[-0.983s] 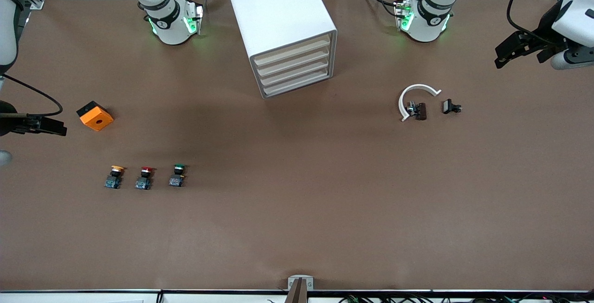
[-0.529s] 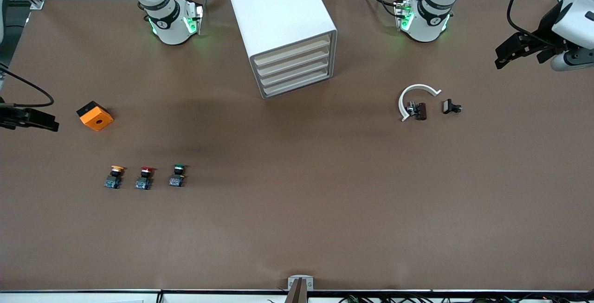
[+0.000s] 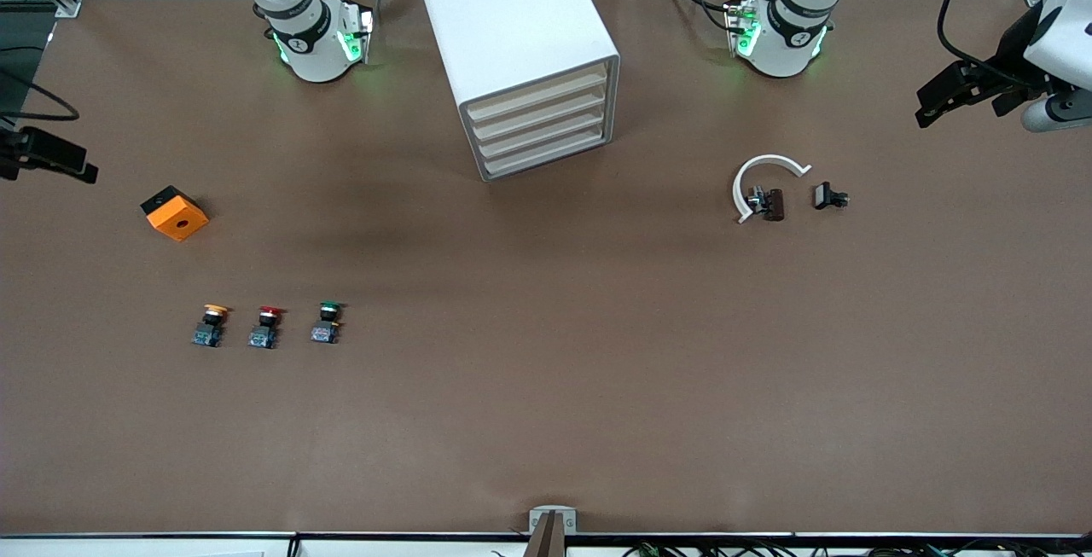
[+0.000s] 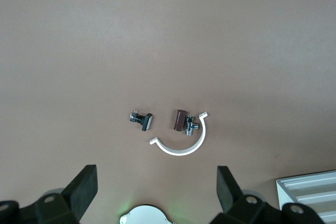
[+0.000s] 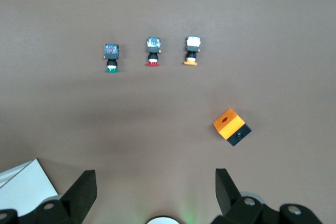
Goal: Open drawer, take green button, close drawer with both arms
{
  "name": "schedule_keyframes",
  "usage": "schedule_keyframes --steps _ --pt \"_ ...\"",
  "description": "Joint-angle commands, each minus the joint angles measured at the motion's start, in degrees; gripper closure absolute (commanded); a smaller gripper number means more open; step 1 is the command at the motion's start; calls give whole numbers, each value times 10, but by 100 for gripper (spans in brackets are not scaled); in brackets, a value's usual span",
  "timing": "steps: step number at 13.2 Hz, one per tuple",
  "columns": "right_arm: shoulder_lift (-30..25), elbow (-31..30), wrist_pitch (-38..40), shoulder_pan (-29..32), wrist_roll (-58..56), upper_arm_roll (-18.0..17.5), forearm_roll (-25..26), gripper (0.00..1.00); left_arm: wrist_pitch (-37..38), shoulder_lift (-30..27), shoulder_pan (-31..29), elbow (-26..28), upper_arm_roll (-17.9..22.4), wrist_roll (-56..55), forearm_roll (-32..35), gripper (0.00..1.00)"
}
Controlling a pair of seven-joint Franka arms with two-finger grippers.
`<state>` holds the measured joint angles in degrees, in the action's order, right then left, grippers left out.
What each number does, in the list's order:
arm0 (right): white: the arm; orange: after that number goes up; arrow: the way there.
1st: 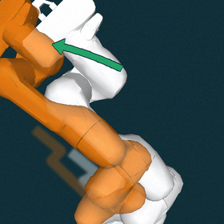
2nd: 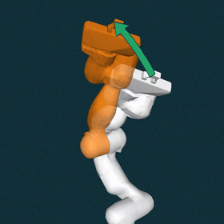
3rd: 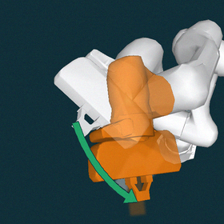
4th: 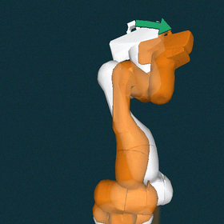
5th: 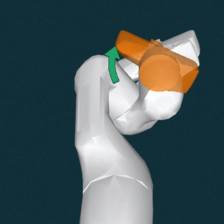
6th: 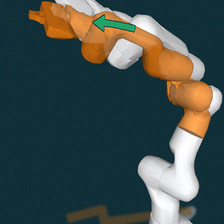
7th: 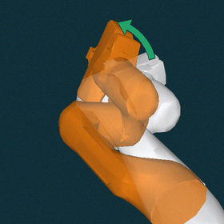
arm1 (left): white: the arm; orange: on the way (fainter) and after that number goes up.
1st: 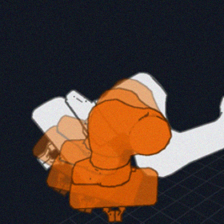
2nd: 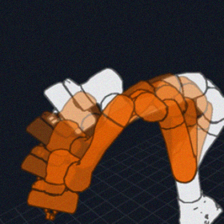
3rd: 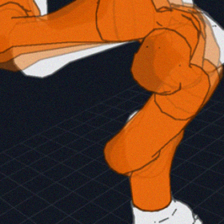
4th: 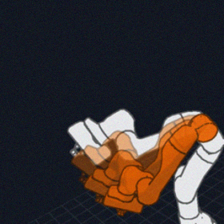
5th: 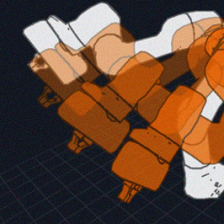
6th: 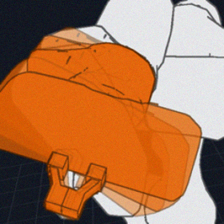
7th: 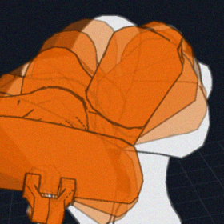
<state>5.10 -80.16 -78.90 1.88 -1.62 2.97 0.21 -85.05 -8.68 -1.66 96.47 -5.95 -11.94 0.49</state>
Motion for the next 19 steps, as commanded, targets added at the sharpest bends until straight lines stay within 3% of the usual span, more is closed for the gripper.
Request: schedule_keyframes --steps 1,3,12,19 --pt "-124 -176 -71 8 8 -5 -8 0 -2 -8 -3 6 0 14 -4 0" --pt "-144 -199 -84 8 7 -5 -8 0 -3 -6 -3 6 -1 13 -4 0" --pt "-140 -189 -87 15 -41 -2 -4 0 -12 2 -6 5 1 13 0 0" --pt "-144 -182 -86 15 -38 -8 -12 0 -7 26 -2 -32 -3 22 2 0"
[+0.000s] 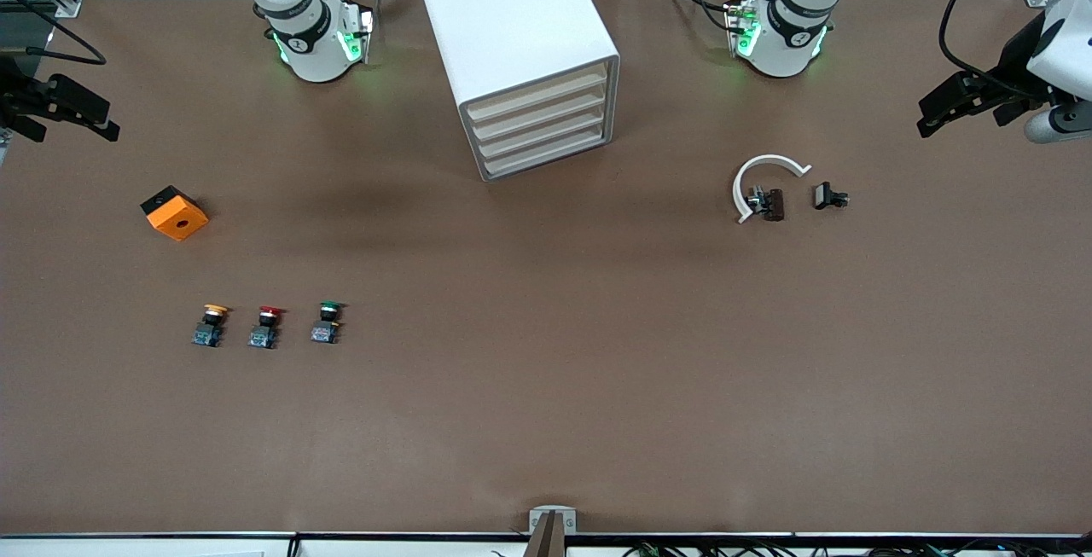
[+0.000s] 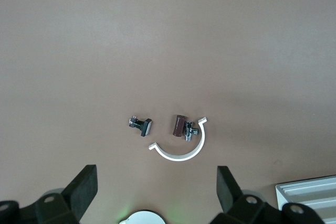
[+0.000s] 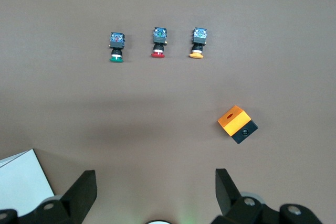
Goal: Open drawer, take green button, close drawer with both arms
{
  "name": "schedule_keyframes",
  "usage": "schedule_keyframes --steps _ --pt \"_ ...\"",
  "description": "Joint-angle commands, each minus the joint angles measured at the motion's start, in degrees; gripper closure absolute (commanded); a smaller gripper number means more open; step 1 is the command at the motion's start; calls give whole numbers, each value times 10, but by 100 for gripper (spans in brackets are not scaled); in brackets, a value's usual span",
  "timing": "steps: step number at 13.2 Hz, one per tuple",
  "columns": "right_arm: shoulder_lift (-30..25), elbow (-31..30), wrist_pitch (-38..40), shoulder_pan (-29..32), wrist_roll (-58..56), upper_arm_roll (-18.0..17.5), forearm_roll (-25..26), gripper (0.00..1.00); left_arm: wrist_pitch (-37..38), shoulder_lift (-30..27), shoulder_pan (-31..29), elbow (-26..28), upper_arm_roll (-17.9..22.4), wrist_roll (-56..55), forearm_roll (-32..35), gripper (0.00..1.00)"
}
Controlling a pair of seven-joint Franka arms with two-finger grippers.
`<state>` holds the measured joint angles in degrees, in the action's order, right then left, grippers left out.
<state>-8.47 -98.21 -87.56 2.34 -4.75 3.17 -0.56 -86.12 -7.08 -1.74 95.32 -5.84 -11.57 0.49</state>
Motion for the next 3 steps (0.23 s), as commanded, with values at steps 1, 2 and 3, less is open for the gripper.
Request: schedule_keyframes --steps 1,2,3 --pt "-8 -1 5 11 -7 -9 -2 0 3 11 -1 -21 -4 31 2 0" --pt "-9 -2 6 12 -7 -7 -2 0 4 11 -1 -22 -5 44 4 0" --pt "-9 -1 6 12 -7 -7 -1 0 4 11 -1 -22 -5 51 4 0"
